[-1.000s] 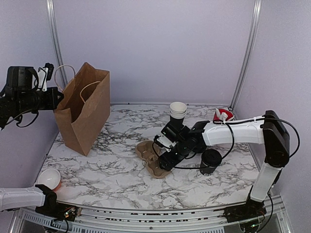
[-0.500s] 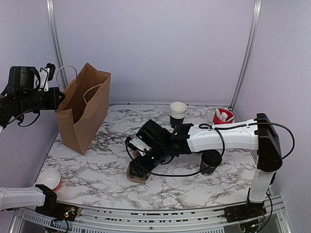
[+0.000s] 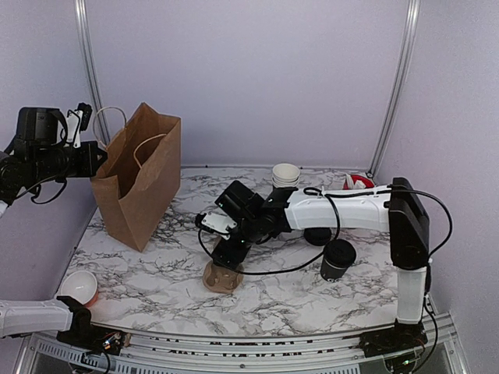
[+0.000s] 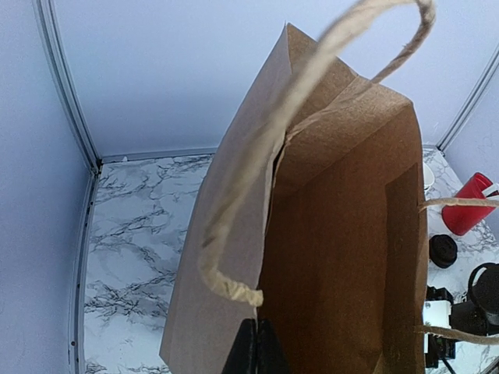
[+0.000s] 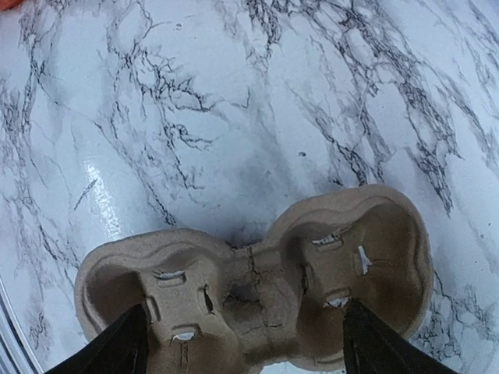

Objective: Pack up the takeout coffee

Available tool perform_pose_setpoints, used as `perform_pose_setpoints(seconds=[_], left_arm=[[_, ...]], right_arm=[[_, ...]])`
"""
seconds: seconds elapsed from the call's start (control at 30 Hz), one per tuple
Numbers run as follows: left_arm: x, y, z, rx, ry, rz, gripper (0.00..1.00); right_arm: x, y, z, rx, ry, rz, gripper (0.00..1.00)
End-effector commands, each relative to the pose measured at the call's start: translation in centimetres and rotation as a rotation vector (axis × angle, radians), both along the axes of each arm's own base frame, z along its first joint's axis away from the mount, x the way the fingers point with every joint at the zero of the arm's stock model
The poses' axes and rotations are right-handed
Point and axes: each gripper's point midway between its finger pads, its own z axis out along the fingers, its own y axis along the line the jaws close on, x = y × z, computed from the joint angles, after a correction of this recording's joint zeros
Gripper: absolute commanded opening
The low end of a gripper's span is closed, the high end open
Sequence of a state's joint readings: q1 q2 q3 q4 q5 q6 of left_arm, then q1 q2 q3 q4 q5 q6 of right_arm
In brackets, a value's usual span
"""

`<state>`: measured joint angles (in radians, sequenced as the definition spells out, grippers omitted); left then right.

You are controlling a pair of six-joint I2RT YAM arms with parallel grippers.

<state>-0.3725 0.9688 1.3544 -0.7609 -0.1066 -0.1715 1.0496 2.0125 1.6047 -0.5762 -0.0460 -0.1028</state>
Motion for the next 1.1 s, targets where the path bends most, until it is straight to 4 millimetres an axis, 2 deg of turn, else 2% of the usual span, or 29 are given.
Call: perform_pose_setpoints(seconds=[0.0,0.37,0.63,0.67,0.93,1.07], left_arm=[[0.3,-0.4,1.0,-0.011,-0.041,-0.016,0.0],[0.4,-0.6,0.7,0.013,-0.033,-0.036,0.0],[0.4,-0.4,0.7,0.03,-0.032,-0.033,0.0],[0.4,-0.4,0.6,0.031,-0.03,-0.035,0.0],[0.5,-0.5,0.7,0.047,-0.029,-0.046,0.0],[0.5,-0.8,0.6,0.052,-0.025,-0.062,0.0]], right_arm=[[0.5,0.1,-1.6,-0.071,-0.022,0.092,0.82],[1.5,0.5,-3.9,-0.128,-0.002,0.144,0.79],[0.6,-0.3,-5.9,-0.184,0.058,0.174,0.78],[0.7,0.2,-5.3,-0.17,0.055,0.178,0.78],[0.0,0.3,-6.0,-0.189,0.074,0.183,0.72],[-0.5,0.2,-6.4,-0.198,0.089,0.183,0.65]])
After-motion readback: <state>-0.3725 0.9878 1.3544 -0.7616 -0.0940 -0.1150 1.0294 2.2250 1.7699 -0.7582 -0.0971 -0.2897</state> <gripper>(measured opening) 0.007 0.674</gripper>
